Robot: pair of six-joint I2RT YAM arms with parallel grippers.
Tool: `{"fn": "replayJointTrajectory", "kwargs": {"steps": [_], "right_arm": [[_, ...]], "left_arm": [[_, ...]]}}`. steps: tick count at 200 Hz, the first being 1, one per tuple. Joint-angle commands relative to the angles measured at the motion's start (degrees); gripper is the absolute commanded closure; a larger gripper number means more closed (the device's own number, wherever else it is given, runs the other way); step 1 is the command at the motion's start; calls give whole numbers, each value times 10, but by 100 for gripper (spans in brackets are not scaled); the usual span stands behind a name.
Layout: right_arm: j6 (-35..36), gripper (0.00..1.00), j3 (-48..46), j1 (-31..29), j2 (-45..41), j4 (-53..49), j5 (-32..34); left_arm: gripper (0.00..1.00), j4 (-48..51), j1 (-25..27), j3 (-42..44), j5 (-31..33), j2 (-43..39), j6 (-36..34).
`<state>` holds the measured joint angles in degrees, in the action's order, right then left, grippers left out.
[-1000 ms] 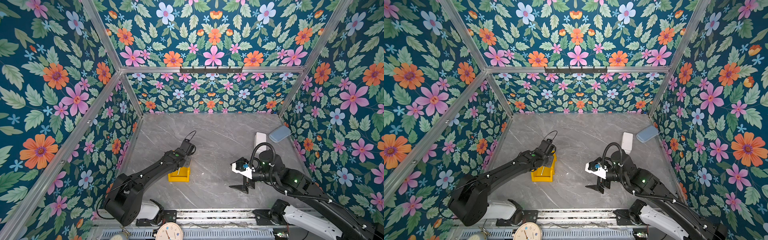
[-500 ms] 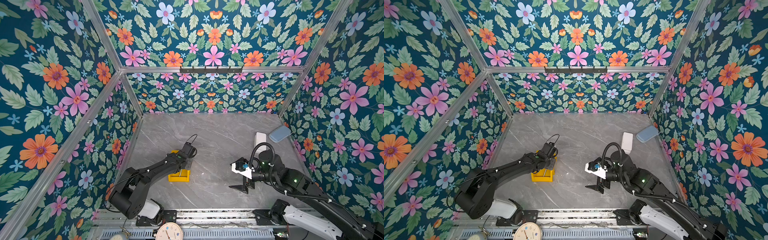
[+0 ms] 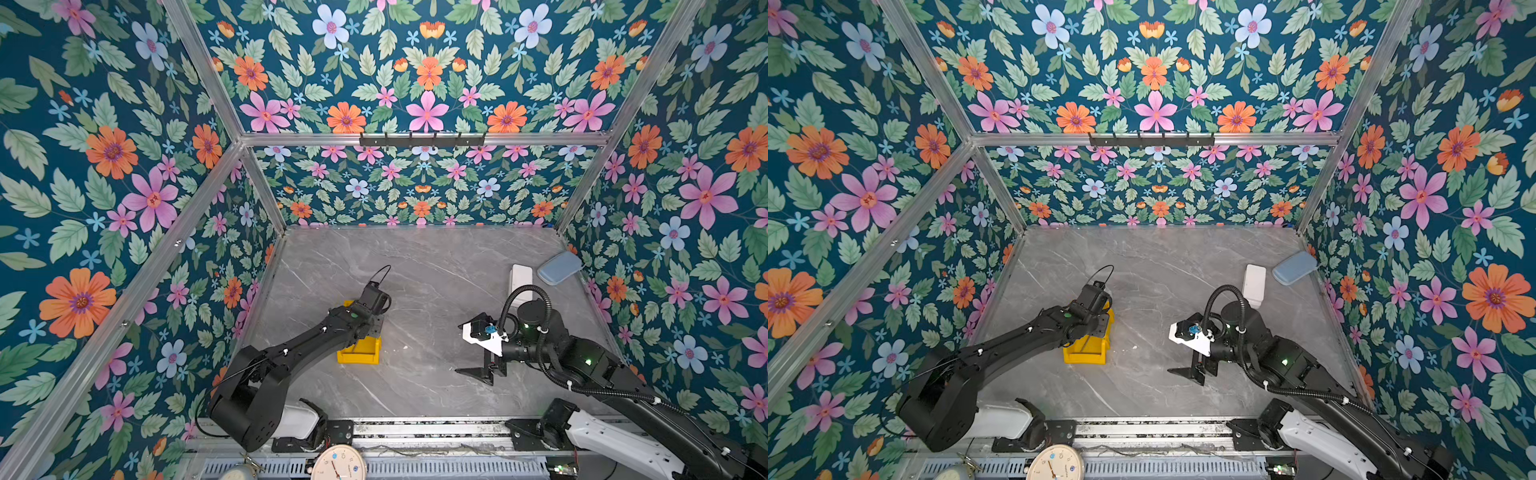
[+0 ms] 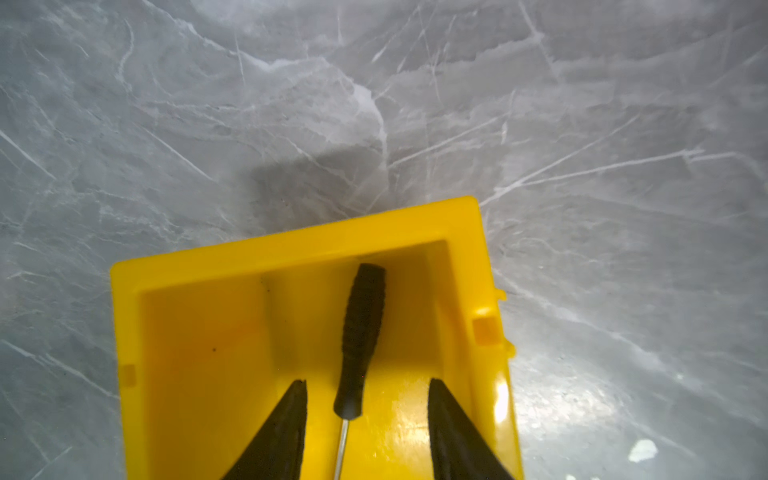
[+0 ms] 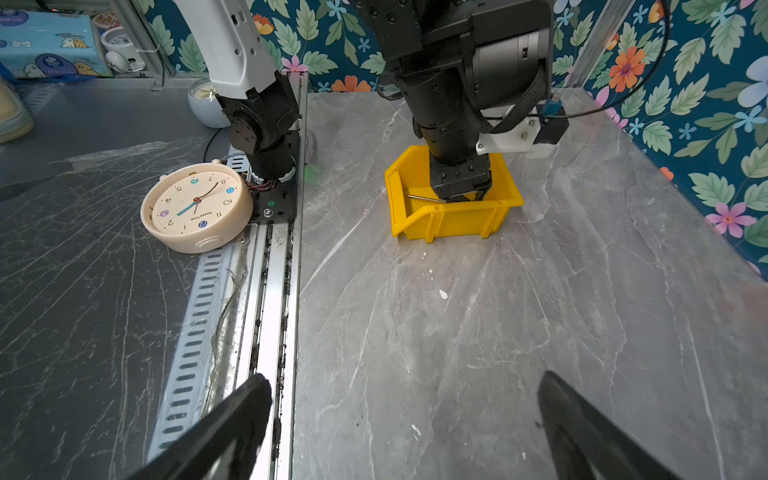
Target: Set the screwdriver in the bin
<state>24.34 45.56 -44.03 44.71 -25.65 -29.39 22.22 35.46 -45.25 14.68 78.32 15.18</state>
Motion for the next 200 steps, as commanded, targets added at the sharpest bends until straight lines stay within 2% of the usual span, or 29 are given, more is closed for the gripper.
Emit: {"fn": "replayJointTrajectory", "kwargs": {"steps": [1,23,70,109,136,156,184,194,200], "right_arm": [[-16,1,-6,0,-7,48,14],[-37,1,-9,0,-14,67,23],[-119,1,5,0,2,87,69],[-125,1,-23,2,-8,150,119],[-127,1,-34,22,-12,165,147],[-147,1,-52,64,-17,193,148],[-165,1,-79,138,-20,217,147],[-167,1,-91,166,-19,230,150],[-172,1,-100,183,-19,238,151]], "left_arm": [[49,25,0,-14,16,-18,13],[45,33,0,-29,21,-44,21],[17,2,-1,-82,64,-87,-7],[1,-71,-12,-98,125,-88,-36],[0,-140,-16,-85,187,-97,-48],[0,-216,-24,-50,215,-119,-76],[0,-336,-50,34,196,-160,-134],[1,-380,-62,69,204,-176,-129],[1,-412,-74,94,178,-185,-137]]}}
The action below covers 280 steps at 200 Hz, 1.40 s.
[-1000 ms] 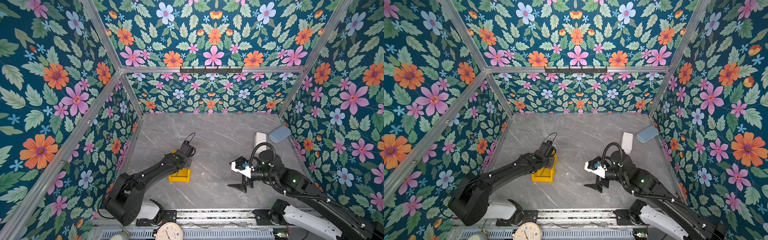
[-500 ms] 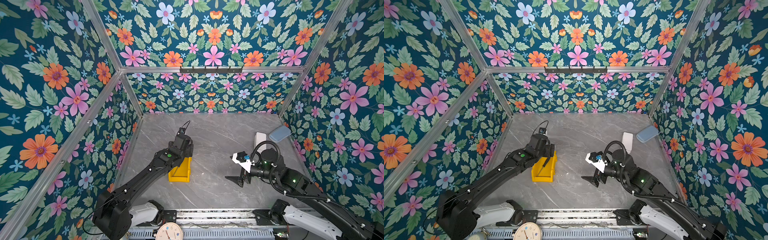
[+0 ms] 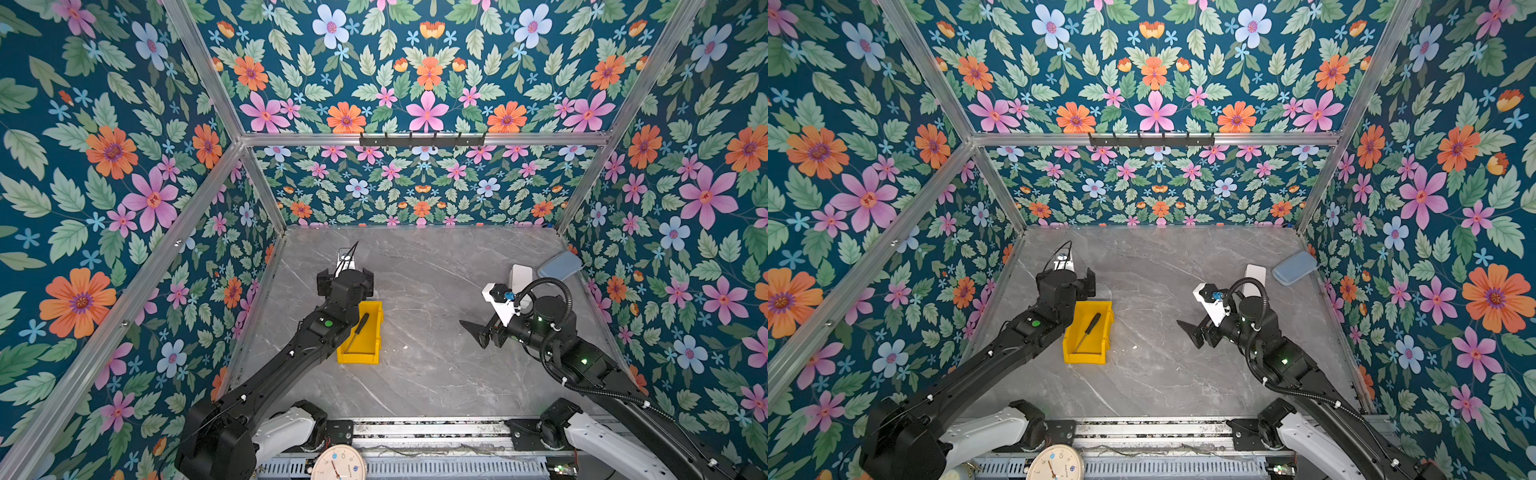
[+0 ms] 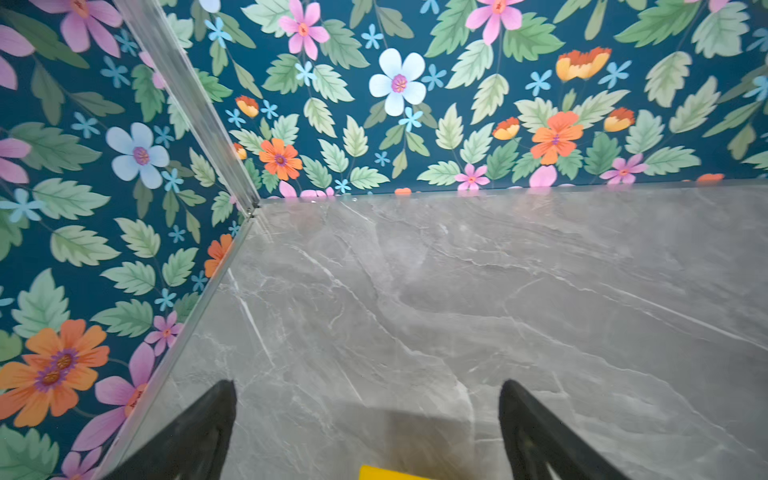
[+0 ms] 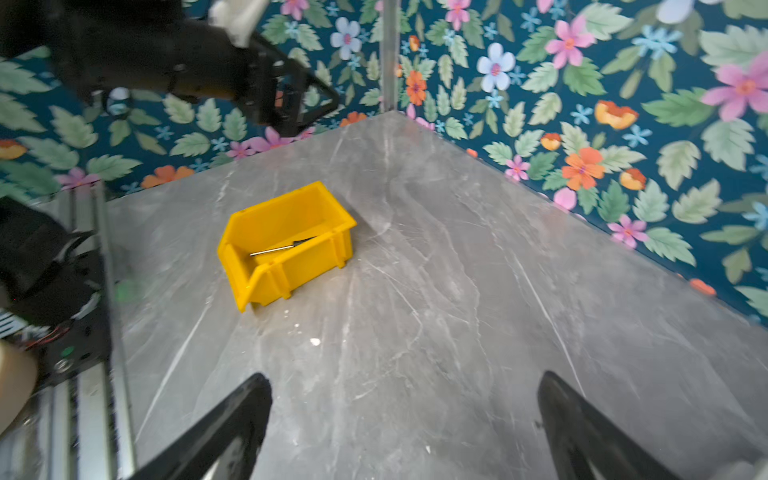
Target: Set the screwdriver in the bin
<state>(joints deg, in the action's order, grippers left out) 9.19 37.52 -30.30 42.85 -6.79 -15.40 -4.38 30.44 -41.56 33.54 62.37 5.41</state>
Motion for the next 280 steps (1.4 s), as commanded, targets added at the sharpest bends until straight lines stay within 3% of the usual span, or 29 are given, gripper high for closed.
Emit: {"fn": "replayJointTrajectory", "kwargs": {"steps": [1,27,52,90,130,188,259,280], "right_arm": [[-22,1,-20,51,0,51,12],[-32,1,-60,137,-9,87,-2],[-53,1,-110,221,-5,140,-5],[-81,1,-190,293,23,251,31],[-80,1,-247,314,90,374,74],[-91,1,-260,321,220,516,95],[-103,1,-241,327,337,602,80],[-101,1,-234,327,375,624,79]], "left_arm": [[1,-151,-26,61,-15,-26,-42],[1,-269,-73,149,-69,-48,-65],[1,-310,-127,195,-134,-43,-71],[1,-390,-191,265,-182,-32,-102],[1,-483,-238,323,-197,6,-89],[0,-680,-253,340,-234,156,-94],[1,-782,-261,300,-264,312,-88],[1,-737,-265,286,-274,302,-85]]}}
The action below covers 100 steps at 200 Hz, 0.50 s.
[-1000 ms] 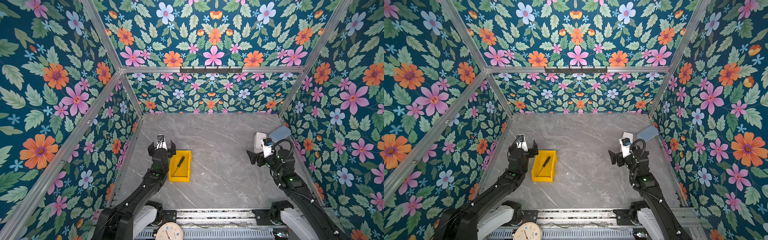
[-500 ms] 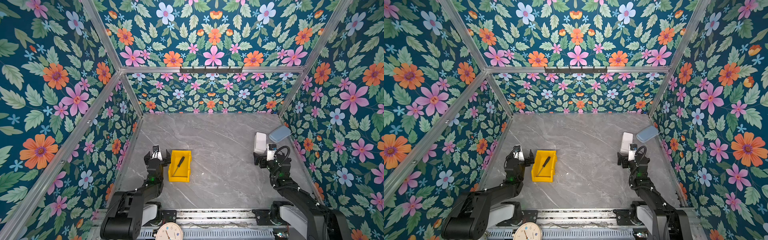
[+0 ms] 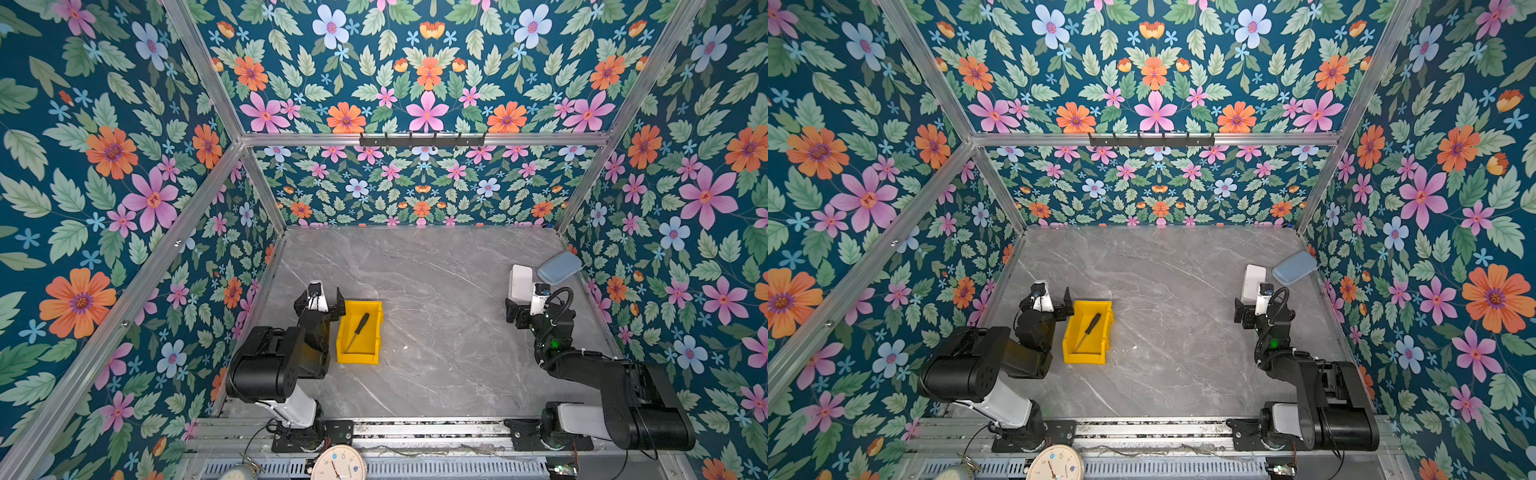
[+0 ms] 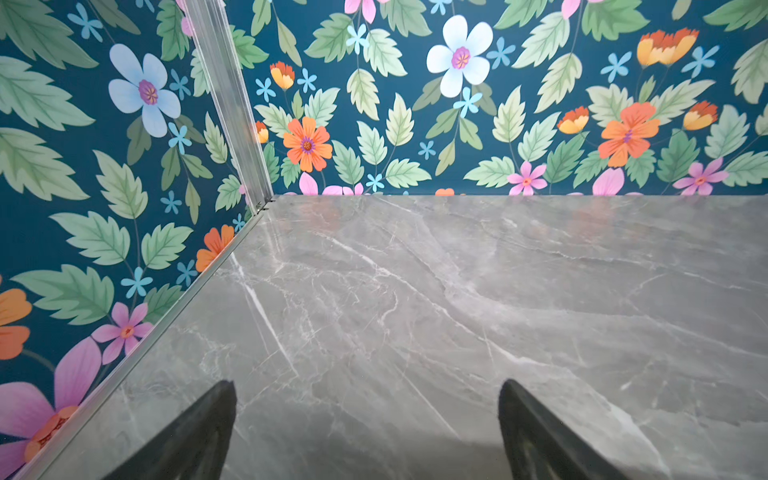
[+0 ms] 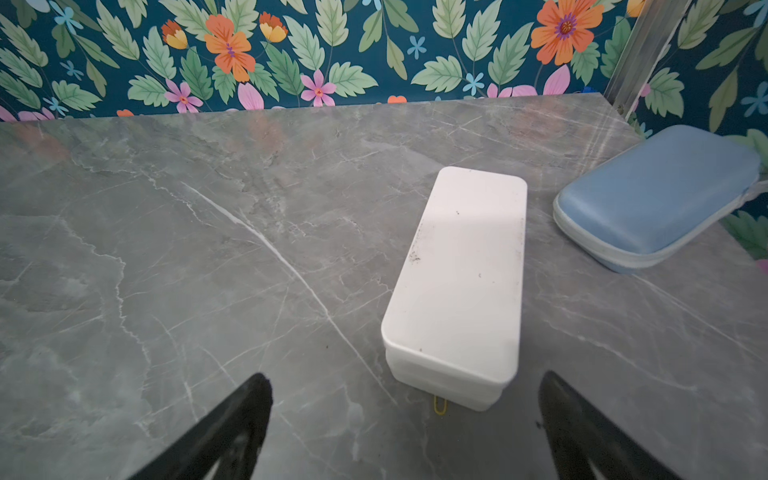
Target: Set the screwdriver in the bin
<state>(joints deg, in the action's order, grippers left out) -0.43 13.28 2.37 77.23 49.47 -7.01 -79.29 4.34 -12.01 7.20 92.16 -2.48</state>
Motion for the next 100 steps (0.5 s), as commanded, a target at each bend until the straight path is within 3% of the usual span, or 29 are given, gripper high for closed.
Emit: {"fn": "replayJointTrajectory", "kwargs": {"steps": [1,18,54,100], "right_arm": [[-4,1,8,0,33,63,-5],[-5,1,14,0,58,82,-8],[-4,1,33,0,47,25,-8],[-10,1,39,5,50,18,-7]], "left_arm": [[1,11,-4,-10,-10,5,-7],[1,32,-6,-20,-12,4,-3],[0,75,-21,-44,11,5,26],[0,69,-25,-41,7,5,26]]}}
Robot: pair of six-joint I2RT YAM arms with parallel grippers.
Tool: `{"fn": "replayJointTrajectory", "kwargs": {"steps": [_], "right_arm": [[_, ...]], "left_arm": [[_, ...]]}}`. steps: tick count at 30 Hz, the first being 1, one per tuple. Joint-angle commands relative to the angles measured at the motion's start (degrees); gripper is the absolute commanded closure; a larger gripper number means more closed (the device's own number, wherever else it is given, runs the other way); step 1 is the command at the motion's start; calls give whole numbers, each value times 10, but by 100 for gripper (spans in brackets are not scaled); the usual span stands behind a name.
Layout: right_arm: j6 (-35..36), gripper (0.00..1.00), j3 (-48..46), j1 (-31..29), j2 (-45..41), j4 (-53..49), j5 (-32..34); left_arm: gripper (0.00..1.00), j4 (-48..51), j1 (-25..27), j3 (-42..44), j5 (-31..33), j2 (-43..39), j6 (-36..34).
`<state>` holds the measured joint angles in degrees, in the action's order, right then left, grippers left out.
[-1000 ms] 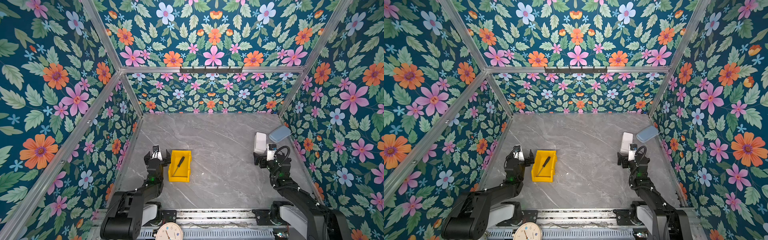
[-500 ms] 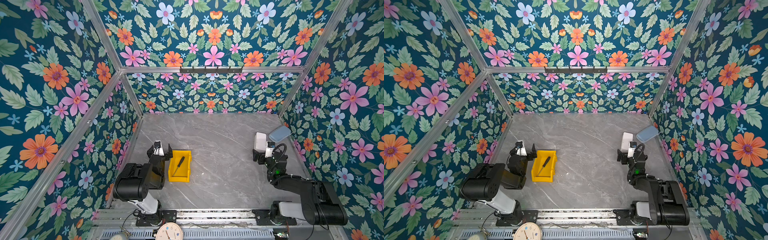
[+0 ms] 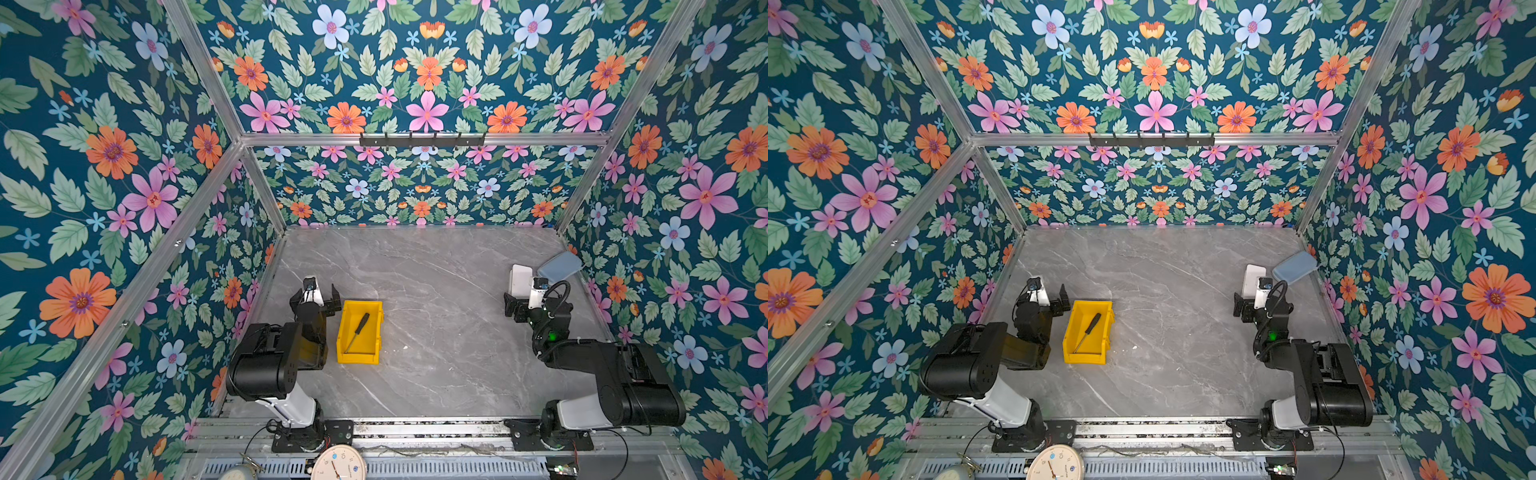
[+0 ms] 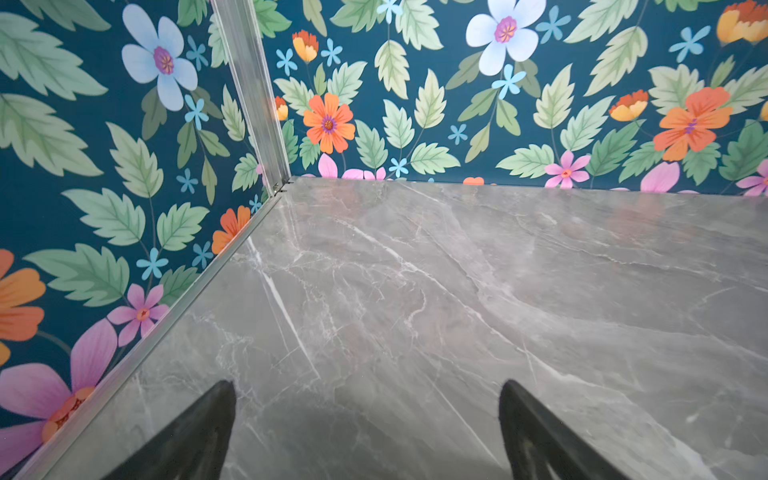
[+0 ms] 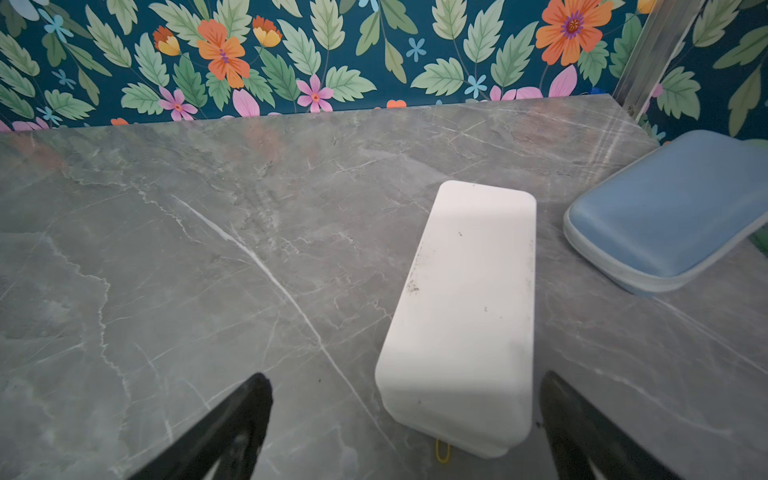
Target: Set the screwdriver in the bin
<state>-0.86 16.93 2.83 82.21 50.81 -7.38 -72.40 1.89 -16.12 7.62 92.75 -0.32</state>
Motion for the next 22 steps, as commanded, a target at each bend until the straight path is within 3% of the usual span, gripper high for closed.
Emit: {"fn": "replayJointTrajectory", "kwargs": {"steps": [1,22], "right_arm": [[-5,1,2,1,0,5,-4],[-4,1,2,1,0,4,-3]], "left_arm": [[0,0,0,0,3,-1,4],[0,0,0,0,3,0,3]]}}
